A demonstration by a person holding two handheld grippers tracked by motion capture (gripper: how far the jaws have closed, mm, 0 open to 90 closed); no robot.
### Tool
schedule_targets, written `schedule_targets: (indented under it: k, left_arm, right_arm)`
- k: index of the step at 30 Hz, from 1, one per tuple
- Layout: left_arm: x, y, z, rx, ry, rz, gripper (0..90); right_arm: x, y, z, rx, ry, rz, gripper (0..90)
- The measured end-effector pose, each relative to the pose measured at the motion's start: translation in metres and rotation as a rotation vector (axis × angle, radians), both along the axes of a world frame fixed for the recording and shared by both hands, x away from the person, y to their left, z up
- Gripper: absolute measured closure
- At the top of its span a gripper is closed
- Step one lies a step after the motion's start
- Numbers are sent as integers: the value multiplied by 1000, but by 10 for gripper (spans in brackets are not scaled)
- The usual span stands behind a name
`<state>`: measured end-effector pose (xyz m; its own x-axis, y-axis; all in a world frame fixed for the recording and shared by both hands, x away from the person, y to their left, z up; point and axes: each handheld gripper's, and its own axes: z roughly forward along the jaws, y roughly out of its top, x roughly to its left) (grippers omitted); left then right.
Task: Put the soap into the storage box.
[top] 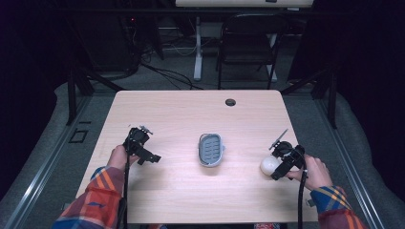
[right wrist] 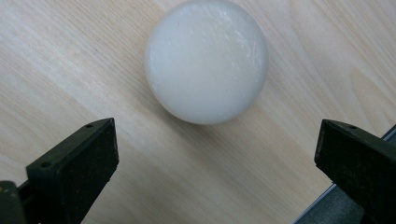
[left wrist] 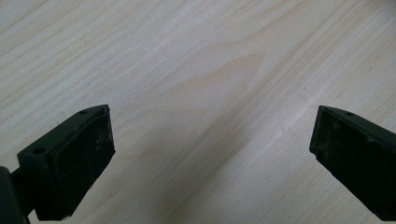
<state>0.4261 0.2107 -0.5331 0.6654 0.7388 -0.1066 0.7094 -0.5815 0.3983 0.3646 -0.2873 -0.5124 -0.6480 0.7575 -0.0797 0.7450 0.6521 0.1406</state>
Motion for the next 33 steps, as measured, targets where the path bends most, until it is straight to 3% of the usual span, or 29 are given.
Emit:
schedule_targets:
  k: [1,5,7,8,9,10,11,14,18,19,20,22,24,25,29,30,32,33]
  left_arm:
    - [0,0,0,0,0,-1,0]
    - [0,0,0,0,0,0,0]
    - [0,0,0,1,-1,-1,0]
    - [0,0,0,0,0,-1,0]
    - [0,0,0,0,0,-1,0]
    - [0,0,0,0,-1,-1,0]
    - [0,0,0,-1,1,1,0]
    - [0,0,0,1,-1,0,0]
    - [0,0,0,1,-3,0,0]
    - [0,0,0,1,-2,-1,0]
    - [0,0,0,1,-2,-1,0]
    - [0,0,0,0,-2,0,0]
    - [0,0,0,0,-2,-1,0]
    - [0,0,0,1,-1,-2,0]
    - [0,0,0,1,-2,-1,0]
    - [0,0,0,0,-3,-1,0]
    - [0,0,0,0,-2,0,0]
    - [0,0,0,1,-1,-1,0]
  right_arm:
    - [2,1,3,-36,11,19,0]
    - [7,6,1,0,-7,25,0]
    - [9,8,1,-13,-4,36,0]
    - [9,9,-2,5,-15,18,0]
    - [9,9,-2,5,-15,18,0]
    - [11,9,0,-25,-6,37,0]
    - [14,11,-1,-18,13,41,0]
    - [17,13,-7,14,4,22,0]
    - [23,17,-8,-5,19,45,0]
    - [22,18,-12,29,4,16,0]
    - [25,18,-10,-9,24,43,0]
    - [27,19,-10,-21,42,49,0]
    - [29,20,-12,-24,51,36,0]
    - [29,19,-15,8,43,26,0]
    - [33,20,-18,-9,60,20,0]
    - [34,21,-18,-16,81,21,0]
    - [31,22,-27,55,27,-34,11]
    - [34,21,-24,2,63,15,20]
